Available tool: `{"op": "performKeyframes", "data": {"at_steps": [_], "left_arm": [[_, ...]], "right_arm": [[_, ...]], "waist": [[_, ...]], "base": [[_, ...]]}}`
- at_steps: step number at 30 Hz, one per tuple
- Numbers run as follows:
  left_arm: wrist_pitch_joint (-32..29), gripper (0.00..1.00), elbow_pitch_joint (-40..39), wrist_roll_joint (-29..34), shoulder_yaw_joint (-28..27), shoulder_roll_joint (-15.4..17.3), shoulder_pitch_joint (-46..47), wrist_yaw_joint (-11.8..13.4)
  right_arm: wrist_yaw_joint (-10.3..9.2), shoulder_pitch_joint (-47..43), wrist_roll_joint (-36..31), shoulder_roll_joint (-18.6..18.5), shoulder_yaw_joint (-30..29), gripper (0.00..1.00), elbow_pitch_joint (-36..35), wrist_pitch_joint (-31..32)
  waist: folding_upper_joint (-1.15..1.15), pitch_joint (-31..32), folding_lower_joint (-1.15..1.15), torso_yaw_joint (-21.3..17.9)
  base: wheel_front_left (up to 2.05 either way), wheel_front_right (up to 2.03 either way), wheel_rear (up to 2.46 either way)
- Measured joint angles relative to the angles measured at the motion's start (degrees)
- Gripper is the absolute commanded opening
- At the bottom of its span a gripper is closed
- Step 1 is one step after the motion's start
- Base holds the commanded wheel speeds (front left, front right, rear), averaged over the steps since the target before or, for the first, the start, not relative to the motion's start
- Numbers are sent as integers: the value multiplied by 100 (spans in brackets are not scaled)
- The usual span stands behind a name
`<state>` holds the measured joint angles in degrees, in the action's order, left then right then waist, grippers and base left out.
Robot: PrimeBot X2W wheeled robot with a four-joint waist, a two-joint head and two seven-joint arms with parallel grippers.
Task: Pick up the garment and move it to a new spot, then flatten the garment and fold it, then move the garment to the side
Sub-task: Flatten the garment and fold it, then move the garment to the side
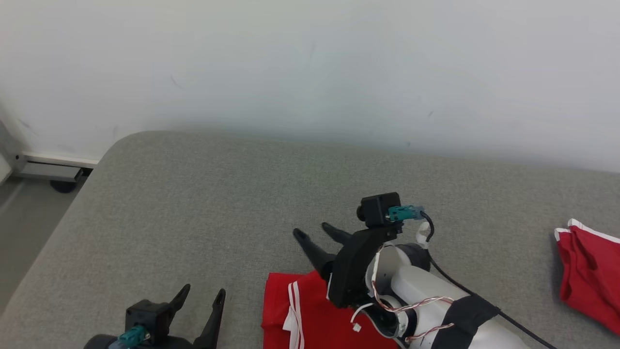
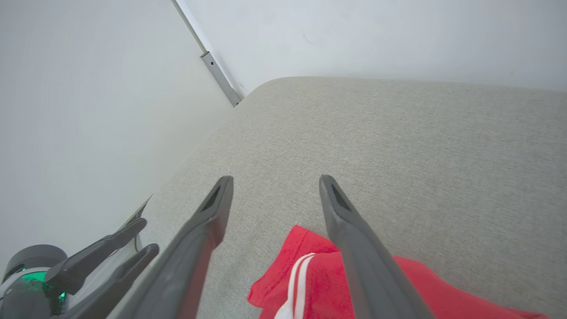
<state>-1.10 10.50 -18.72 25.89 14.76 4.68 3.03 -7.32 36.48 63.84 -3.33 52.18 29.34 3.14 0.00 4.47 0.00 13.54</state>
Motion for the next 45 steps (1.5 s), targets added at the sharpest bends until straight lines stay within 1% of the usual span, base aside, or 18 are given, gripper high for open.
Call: {"op": "performKeyframes", "data": {"at_steps": [3, 5, 10, 13, 18, 23, 26, 33, 39, 45], "left_arm": [[20, 100, -20, -7, -96, 51, -123, 56], [22, 100, -24, -7, -108, 65, -160, 57], [71, 100, -100, -27, -151, 80, -255, 108], [73, 100, -163, -32, -167, 91, -344, 137], [71, 100, -226, -31, -162, 101, -337, 151], [69, 100, -261, -30, -140, 93, -331, 151], [65, 100, -285, -29, -131, 93, -326, 151], [29, 100, -293, -13, -112, 92, -299, 149], [11, 100, -289, -13, -82, 62, -191, 144], [5, 100, -277, -13, -69, 53, -174, 120]], "right_arm": [[-5, -101, -468, -49, -307, 100, 458, -135], [-5, -180, -558, -116, -379, 100, 535, -182], [-7, -758, -889, -692, -750, 100, 744, -389], [-7, -1087, -992, -836, -1003, 100, 784, -490], [-7, -1453, -1001, -846, -1315, 100, 764, -521], [-7, -1741, -1068, -778, -1283, 100, 595, -331], [-7, -1744, -1125, -691, -1298, 100, 542, -183], [-7, -1723, -1222, -572, -1379, 100, 612, 452], [-7, -1640, -1358, -554, -1559, 100, 826, 886], [-7, -1436, -1455, -452, -1706, 100, 1062, 1311]], "waist": [[0, 35, 0, -108], [0, 48, 0, -146], [0, 114, 0, -345], [0, 144, 0, -459], [0, 165, 0, -607], [0, 138, 0, -632], [0, 108, 0, -629], [0, 28, 0, -566], [0, -20, 0, -471], [0, -97, 0, -375]], "base": [[0, 0, 0], [0, 0, 0], [0, 0, 0], [0, 0, 0], [0, 0, 0], [0, 0, 0], [0, 0, 0], [0, 0, 0], [0, 0, 0], [0, 0, 0]]}}
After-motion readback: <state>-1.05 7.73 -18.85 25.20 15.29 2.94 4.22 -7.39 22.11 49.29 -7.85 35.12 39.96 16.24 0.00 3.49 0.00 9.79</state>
